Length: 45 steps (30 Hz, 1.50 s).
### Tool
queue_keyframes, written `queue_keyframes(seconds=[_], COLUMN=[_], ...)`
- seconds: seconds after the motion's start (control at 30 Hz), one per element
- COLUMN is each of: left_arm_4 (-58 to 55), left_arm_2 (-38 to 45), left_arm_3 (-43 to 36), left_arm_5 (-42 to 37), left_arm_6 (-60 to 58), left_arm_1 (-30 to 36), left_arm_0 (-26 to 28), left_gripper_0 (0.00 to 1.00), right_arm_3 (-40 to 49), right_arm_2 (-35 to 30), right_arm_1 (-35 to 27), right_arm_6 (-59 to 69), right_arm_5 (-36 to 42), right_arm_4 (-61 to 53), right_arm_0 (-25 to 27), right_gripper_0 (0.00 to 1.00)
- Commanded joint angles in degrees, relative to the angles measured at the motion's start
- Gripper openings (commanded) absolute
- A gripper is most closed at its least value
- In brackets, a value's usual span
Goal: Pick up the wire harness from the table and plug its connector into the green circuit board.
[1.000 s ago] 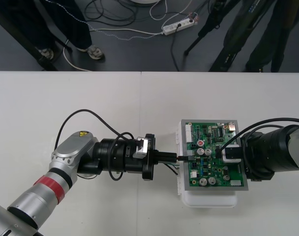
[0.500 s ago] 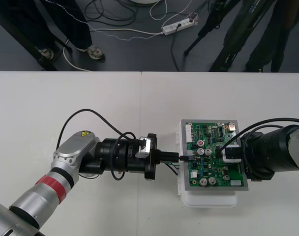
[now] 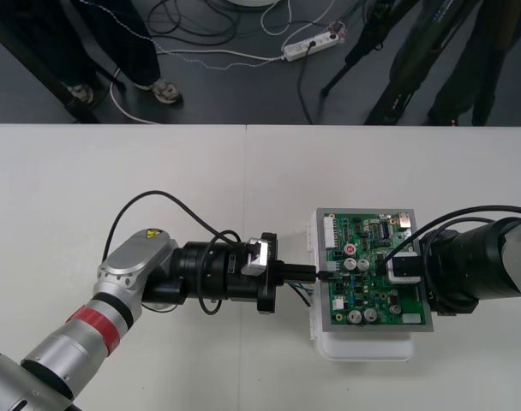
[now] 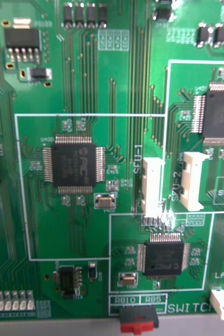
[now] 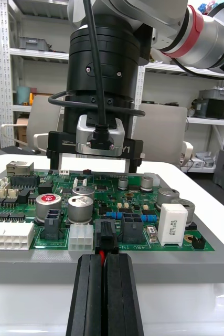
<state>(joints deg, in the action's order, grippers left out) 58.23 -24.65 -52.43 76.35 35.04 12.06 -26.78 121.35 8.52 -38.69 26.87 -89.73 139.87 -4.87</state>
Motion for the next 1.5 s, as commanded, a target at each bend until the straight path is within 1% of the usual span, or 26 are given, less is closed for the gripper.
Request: queue_keyframes(seconds=[0.03,0.43,0.77,0.83,0.9,0.93,0.97,1.0,1.07,1.17,1.5], left_arm_4=[0.3,0.04,-0.75,-1.02,-1.37,-1.46,-1.72,-2.07,-2.51,-3.48,-7.26], left_arm_2=[-1.89,-1.8,-1.8,-1.8,-1.8,-1.8,-1.8,-1.8,-1.8,-1.89,-1.8], left_arm_3=[-0.66,-0.66,-0.66,-0.66,-0.75,-0.66,-0.75,-0.66,-0.75,-0.75,-0.66], left_arm_5=[-1.99,-1.99,-1.99,-1.99,-1.99,-1.99,-1.82,-1.64,-1.46,-1.11,1.52], left_arm_6=[-0.94,-1.03,-1.21,-1.21,-1.21,-1.21,-1.21,-1.21,-1.29,-1.29,-1.03], left_arm_1=[-2.83,-2.57,-0.9,-0.55,-0.11,-0.02,0.24,0.59,1.3,2.88,8.68], left_arm_0=[-2.32,-2.23,-2.23,-2.23,-2.23,-2.23,-2.32,-2.23,-2.23,-2.23,-1.88], left_gripper_0=[0.0,0.0,0.0,0.09,0.26,0.29,0.37,0.46,0.53,0.54,0.54], right_arm_3=[1.43,1.52,1.52,1.43,1.43,1.52,1.43,1.43,1.43,1.52,1.52], right_arm_2=[0.97,0.89,0.45,0.27,0.1,0.1,0.01,-0.17,-0.34,-0.78,-2.81], right_arm_1=[0.45,0.45,0.45,0.45,0.45,0.45,0.45,0.45,0.45,0.45,-1.22], right_arm_6=[-1.91,-1.73,-1.82,-1.73,-1.64,-1.56,-1.64,-1.73,-1.82,-2.0,-2.52], right_arm_5=[-0.27,-0.27,-0.27,-0.27,-0.27,-0.27,-0.27,-0.27,-0.27,-0.27,-0.27], right_arm_4=[0.49,0.49,0.49,0.49,0.49,0.49,0.49,0.4,0.31,0.22,-0.22], right_arm_0=[0.56,0.56,0.56,0.56,0.56,0.56,0.56,0.56,0.47,0.38,0.03], right_gripper_0=[1.0,1.0,1.0,1.0,1.0,1.0,1.0,1.0,1.0,1.0,1.0])
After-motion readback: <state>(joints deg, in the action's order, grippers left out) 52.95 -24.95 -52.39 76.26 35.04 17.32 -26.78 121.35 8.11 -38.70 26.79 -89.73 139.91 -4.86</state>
